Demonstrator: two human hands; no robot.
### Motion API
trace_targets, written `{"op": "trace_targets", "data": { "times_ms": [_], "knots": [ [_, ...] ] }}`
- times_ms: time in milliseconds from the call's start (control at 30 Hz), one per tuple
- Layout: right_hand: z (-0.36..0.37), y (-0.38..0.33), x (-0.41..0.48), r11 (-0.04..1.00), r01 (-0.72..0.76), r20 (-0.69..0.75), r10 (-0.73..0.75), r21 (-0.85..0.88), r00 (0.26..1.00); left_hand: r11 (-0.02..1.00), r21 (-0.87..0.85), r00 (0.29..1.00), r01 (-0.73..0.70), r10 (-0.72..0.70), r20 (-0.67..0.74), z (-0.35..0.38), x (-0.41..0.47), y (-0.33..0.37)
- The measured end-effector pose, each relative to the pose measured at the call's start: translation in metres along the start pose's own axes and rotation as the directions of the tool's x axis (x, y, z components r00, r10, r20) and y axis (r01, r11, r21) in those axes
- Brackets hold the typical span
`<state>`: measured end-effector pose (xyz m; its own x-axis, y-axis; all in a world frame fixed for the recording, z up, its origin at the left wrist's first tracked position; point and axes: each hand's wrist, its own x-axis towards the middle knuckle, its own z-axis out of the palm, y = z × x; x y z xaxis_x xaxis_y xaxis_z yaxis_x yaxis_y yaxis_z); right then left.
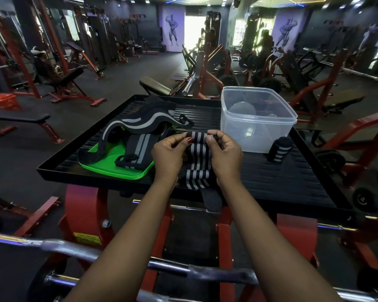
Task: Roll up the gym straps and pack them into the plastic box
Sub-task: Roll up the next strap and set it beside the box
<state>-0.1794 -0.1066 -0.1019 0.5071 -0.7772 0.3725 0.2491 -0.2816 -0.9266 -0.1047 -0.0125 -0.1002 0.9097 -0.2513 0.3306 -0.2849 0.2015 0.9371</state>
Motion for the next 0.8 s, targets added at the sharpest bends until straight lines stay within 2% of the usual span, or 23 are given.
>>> {"op": "trace_targets", "data": {
  "times_ms": [67,167,267,367,467,533,700,800],
  "knots": [
    [-0.0013,-0.0013,0.0002,0.999,-0.01,0.015,0.01,-0.04,1.0,0.986,0.145,0.997,-0.081,0.082,-0.004,-0.0008,-0.0003,-0.0017],
    [-0.0028,-0.0035,0.0001,0.99,0.01,0.033,-0.005,-0.142,0.999,0.902,0.378,0.977,-0.208,0.206,0.048,-0.0006,-0.0016,-0.0002],
    [-0.0034,-0.0047,-0.0005,0.984,0.014,0.026,-0.01,-0.179,1.0,0.864,0.437,0.967,-0.25,0.247,0.065,-0.0012,-0.0039,0.0027],
    [-0.0028,-0.0055,-0.0011,0.986,0.019,0.019,-0.017,-0.163,1.0,0.922,0.338,0.982,-0.188,0.188,0.034,0.0,-0.0039,0.0068],
    [-0.0021,-0.0028,-0.0012,0.993,0.003,0.008,-0.002,-0.116,1.0,0.96,0.253,0.989,-0.118,0.091,0.117,0.0027,-0.0022,0.0064],
    [-0.0021,-0.001,-0.0012,0.995,-0.01,0.01,0.011,-0.1,1.0,0.967,0.224,0.981,-0.121,0.081,0.178,0.0035,-0.0029,0.0046],
    [0.0028,0.0003,-0.0012,0.999,-0.03,0.065,0.032,-0.036,0.997,0.996,0.064,0.99,-0.068,0.059,0.125,-0.0002,-0.0019,0.0036],
    [0.0031,0.003,0.0003,0.999,-0.024,0.043,0.023,0.022,0.999,1.0,-0.006,0.985,-0.031,0.031,0.167,-0.0008,-0.0023,0.0063]
  ]
}}
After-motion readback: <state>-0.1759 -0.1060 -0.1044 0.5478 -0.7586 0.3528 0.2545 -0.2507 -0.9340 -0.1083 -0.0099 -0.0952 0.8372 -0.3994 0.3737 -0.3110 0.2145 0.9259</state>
